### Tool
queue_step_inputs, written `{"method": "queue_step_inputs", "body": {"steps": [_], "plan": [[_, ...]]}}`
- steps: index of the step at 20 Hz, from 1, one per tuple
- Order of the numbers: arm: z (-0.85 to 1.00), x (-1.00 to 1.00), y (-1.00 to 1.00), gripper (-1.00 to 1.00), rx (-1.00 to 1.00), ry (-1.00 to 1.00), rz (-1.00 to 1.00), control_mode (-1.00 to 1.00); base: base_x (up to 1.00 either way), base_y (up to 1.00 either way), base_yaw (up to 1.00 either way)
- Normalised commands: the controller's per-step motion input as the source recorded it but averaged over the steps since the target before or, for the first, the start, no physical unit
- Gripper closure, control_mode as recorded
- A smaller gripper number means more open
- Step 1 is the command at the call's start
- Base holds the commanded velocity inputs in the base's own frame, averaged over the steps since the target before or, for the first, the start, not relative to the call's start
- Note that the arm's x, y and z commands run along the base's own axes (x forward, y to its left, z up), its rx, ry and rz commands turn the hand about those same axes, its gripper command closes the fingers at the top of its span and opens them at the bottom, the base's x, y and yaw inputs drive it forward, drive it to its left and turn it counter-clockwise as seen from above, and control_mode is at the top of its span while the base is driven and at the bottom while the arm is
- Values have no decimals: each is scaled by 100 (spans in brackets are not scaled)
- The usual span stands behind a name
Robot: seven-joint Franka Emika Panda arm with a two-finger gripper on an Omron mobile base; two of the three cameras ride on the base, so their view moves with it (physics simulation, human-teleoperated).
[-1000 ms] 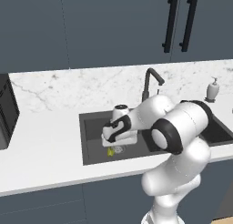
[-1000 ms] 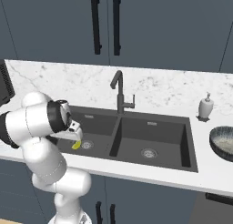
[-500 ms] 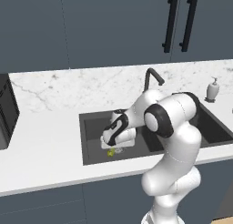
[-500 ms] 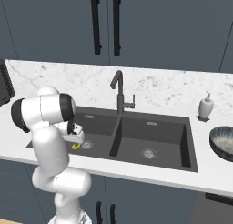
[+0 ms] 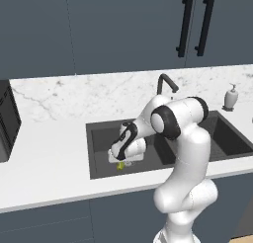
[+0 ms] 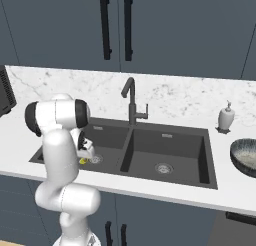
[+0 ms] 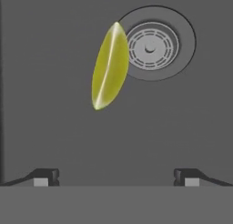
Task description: Pick the lemon wedge from the sink and place it in the bowl. Then pick the bowl and place it in the microwave. Then close the microwave door and press the start button.
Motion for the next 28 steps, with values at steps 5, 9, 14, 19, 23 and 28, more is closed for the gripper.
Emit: {"method": "queue_step_inputs", "body": {"steps": [5,9,14,19,23,28], "plan": [[-37,31,0,-100,1,-4,0,-100,0,0,0],[-32,35,2,-100,0,-7,0,-100,0,0,0],[-23,31,10,-100,0,-4,0,-100,0,0,0],[-17,31,12,-100,1,-1,0,-100,0,0,0],[-25,29,10,-100,0,-1,0,-100,0,0,0],[-23,32,3,-100,1,-4,0,-100,0,0,0]]}}
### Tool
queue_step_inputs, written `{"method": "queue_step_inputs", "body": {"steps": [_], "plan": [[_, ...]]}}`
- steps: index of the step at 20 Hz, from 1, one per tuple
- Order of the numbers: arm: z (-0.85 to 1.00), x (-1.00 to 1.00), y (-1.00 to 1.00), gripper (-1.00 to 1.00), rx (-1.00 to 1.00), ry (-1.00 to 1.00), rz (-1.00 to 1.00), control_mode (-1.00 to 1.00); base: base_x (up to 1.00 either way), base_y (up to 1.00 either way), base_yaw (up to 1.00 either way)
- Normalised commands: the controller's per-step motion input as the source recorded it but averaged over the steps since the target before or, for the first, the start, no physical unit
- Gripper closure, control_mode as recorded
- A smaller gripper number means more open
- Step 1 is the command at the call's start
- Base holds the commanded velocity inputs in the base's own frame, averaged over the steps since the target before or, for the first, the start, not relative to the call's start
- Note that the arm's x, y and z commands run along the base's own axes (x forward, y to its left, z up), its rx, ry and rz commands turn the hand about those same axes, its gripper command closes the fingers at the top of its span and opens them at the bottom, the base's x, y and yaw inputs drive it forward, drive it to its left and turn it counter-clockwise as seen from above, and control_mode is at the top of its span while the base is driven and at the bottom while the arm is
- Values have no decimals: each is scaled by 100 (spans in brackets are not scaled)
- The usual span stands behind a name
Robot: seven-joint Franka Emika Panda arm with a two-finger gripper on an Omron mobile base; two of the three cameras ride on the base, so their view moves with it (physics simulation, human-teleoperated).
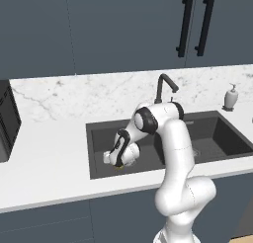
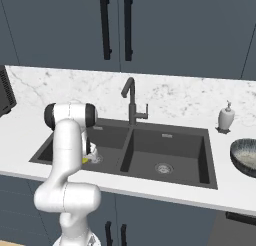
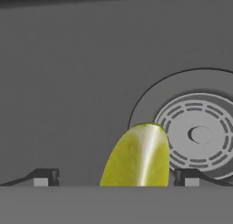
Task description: Pick the lemon wedge from the sink and place it in the bowl. Then pick the bowl and place it in the microwave. Then close the microwave door and press the start button.
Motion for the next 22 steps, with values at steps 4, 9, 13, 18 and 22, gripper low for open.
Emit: {"method": "queue_step_inputs", "body": {"steps": [4,9,13,18,22], "plan": [[-27,10,1,100,1,-2,0,-100,0,0,0],[-9,-3,0,100,2,-5,0,-100,0,0,0],[11,-30,-2,100,0,-12,0,-100,0,0,0],[50,-34,-38,100,0,-11,-1,-100,0,0,0],[92,-52,-48,100,0,-15,-3,-100,0,0,0]]}}
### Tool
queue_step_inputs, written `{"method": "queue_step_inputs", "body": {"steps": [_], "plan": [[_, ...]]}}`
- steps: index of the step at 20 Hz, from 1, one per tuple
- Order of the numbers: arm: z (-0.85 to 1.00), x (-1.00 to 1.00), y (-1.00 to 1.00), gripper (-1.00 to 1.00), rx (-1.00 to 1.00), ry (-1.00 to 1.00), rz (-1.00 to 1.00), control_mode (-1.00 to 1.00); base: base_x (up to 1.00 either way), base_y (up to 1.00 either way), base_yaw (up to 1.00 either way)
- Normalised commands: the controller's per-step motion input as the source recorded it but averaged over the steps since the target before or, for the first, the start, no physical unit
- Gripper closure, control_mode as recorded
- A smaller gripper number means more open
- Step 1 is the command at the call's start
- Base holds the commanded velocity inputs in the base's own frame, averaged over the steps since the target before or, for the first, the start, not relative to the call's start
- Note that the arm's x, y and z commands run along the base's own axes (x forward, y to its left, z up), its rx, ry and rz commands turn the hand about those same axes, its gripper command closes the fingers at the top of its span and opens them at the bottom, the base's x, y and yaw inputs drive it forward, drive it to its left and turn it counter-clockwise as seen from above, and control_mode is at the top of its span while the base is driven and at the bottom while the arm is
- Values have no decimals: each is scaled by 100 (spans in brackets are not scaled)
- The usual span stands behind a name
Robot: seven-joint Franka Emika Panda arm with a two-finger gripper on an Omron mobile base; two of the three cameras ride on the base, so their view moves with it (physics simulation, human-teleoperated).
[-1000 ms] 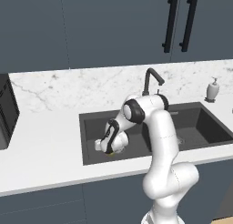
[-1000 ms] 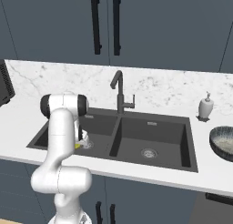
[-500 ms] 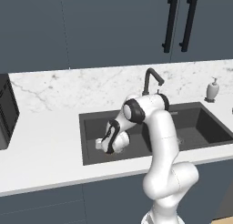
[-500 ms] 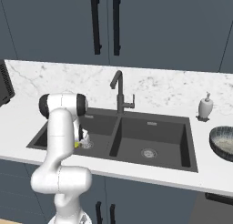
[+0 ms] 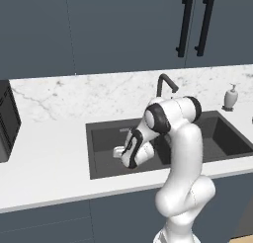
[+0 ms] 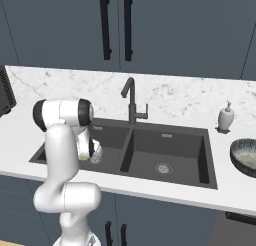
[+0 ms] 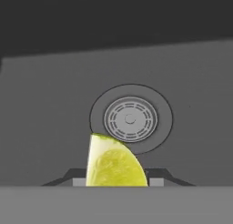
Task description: Pick the lemon wedge from the sink and place it in the bowl. Then pick the bowl and place it in the microwave. Then close the microwave door and press the start button.
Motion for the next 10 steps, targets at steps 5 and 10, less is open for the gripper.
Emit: {"method": "queue_step_inputs", "body": {"steps": [5,10], "plan": [[100,-52,-38,100,0,-15,-5,-100,0,0,0],[100,-41,-16,100,0,-4,-8,-100,0,0,0]]}}
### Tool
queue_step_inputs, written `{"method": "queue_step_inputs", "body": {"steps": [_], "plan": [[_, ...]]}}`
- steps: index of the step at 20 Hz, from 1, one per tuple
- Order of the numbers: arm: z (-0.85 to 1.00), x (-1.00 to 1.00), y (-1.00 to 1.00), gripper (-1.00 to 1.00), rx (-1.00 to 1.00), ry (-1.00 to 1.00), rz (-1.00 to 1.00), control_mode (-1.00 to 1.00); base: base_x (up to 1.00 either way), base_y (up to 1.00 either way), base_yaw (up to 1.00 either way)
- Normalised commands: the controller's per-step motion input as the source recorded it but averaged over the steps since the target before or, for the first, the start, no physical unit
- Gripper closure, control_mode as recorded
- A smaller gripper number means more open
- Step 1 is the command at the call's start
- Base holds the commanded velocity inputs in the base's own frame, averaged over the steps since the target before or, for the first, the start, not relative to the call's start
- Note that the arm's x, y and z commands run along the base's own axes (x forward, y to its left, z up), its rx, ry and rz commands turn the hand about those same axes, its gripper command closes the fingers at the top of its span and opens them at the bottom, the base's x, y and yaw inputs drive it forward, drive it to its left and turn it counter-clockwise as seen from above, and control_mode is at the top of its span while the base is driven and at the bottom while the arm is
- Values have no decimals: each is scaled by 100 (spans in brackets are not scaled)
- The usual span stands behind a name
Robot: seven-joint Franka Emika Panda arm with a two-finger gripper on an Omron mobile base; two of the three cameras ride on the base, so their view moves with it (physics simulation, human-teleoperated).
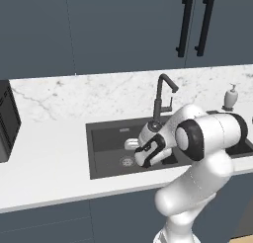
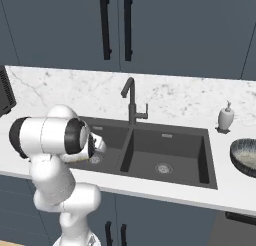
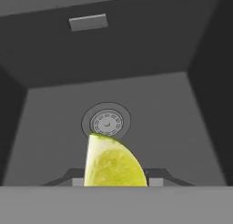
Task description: Pick the lemon wedge from the sink and place it in the bowl. Then pick the bowl and place it in the microwave. Then close the microwave door and press the start button.
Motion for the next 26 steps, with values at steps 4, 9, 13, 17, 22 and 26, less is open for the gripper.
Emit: {"method": "queue_step_inputs", "body": {"steps": [4,9,13,17,22,26], "plan": [[100,-39,-1,100,0,-1,-7,-100,0,0,0],[100,-43,0,100,0,0,-8,-100,0,0,0],[99,-45,-25,100,0,0,-12,-100,0,0,0],[77,-34,-61,100,-3,0,-12,-100,0,0,0],[55,-3,-98,100,-2,0,-13,-100,0,0,0],[23,0,-100,100,0,0,-14,-100,0,0,0]]}}
